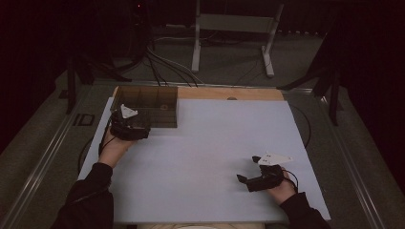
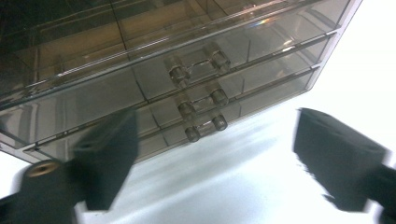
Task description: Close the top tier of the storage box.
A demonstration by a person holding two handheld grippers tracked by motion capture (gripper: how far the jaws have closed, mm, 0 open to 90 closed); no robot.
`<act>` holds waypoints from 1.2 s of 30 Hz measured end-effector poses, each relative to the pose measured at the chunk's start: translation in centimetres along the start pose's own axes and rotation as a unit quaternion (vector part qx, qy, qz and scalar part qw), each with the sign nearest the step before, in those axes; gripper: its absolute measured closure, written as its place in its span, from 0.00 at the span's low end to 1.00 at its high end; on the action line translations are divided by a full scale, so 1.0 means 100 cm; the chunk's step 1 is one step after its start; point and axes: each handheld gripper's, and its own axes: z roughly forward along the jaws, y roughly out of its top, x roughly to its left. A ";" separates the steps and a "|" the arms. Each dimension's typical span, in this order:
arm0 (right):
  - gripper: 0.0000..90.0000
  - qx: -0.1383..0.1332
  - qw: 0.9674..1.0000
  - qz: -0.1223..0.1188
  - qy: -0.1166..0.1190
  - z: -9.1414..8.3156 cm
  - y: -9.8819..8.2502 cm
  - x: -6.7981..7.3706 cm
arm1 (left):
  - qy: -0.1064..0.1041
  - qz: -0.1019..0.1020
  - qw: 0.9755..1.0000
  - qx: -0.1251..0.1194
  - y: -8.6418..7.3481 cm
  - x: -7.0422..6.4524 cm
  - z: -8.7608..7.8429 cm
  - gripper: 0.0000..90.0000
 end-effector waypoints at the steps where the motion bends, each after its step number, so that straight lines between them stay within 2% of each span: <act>1: 0.04 0.000 1.000 0.000 0.000 0.000 0.000 0.000 | -0.007 -0.001 1.000 0.003 0.000 0.000 0.000 0.10; 3: 0.04 0.000 1.000 0.001 0.001 0.000 0.000 0.000 | -0.026 -0.001 1.000 0.012 0.001 0.000 0.001 0.00; 4: 0.04 0.000 1.000 0.000 0.000 0.000 0.000 0.000 | -0.032 0.002 0.999 0.015 0.001 -0.001 0.002 0.00; 5: 0.04 0.000 1.000 0.000 0.000 0.000 0.000 0.000 | -0.024 0.007 1.000 0.011 0.001 -0.002 0.001 0.00; 8: 0.04 -0.001 1.000 -0.001 0.000 0.000 0.000 0.000 | -0.023 0.013 1.000 0.007 0.003 -0.005 0.000 0.00; 13: 0.04 -0.002 1.000 0.000 0.000 -0.001 0.000 0.000 | -0.033 0.030 0.999 0.017 0.004 -0.009 0.001 0.00; 15: 0.04 -0.002 1.000 -0.001 0.000 -0.001 0.000 -0.001 | -0.044 0.041 0.998 0.024 0.005 -0.010 0.001 0.00; 17: 0.04 -0.003 1.000 -0.001 0.000 -0.001 0.000 -0.001 | -0.050 0.045 0.998 0.021 0.006 -0.011 0.001 0.00; 22: 0.04 -0.003 1.000 -0.002 0.000 -0.001 0.000 -0.001 | -0.089 0.046 0.995 0.012 0.011 -0.012 -0.001 0.00; 27: 0.04 -0.003 1.000 -0.001 0.000 -0.001 0.000 0.000 | -0.107 0.049 0.993 0.008 0.014 -0.013 -0.003 0.00; 28: 0.04 -0.002 1.000 -0.001 -0.001 -0.001 0.000 -0.001 | -0.129 0.053 0.990 -0.001 0.017 -0.015 -0.005 0.00; 29: 0.04 -0.003 1.000 -0.001 -0.001 -0.001 0.000 -0.001 | -0.137 0.054 0.989 0.001 0.018 -0.016 -0.006 0.00; 31: 0.04 -0.003 1.000 0.000 -0.001 -0.002 0.000 -0.001 | -0.143 0.056 0.988 -0.001 0.019 -0.017 -0.007 0.00; 32: 0.04 -0.004 1.000 -0.001 -0.001 -0.002 0.001 0.000 | -0.153 0.065 0.986 -0.002 0.020 -0.019 -0.008 0.00; 34: 0.04 -0.004 1.000 -0.002 -0.002 -0.002 0.001 0.000 | -0.157 0.068 0.985 -0.007 0.020 -0.020 -0.010 0.00; 36: 0.04 -0.003 1.000 -0.002 -0.003 -0.003 0.000 0.000 | -0.166 0.083 0.983 -0.006 0.020 -0.025 -0.013 0.00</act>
